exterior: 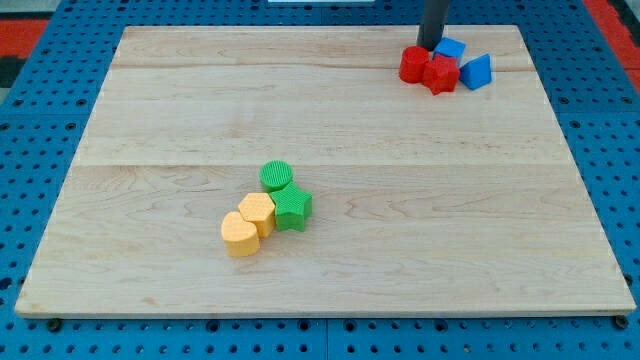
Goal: Separate the red blocks and blue cube away from the blue triangle
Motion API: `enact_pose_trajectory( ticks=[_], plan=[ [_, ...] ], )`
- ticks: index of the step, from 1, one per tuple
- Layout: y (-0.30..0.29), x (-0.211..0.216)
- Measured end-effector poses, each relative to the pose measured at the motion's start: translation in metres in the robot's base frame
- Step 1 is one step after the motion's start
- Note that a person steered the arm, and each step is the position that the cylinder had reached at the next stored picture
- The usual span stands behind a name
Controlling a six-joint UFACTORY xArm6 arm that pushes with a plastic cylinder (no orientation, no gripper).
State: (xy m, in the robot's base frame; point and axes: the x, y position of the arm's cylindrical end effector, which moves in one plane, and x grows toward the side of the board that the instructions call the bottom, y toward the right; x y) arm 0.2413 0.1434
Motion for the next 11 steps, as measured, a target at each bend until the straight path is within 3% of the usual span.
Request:
enact_pose_trajectory(
  ticks=[1,3,5,6,7,8,9,10,11],
  plan=[
    [0.022,-0.050],
    [0.124,-0.036],
    [0.017,0.024],
    [0.007,0.070],
    [0.006,0.083],
    [0.017,0.054],
    [0.033,0.098],
    [0.094,0.119],
    [0.127,0.083]
  ],
)
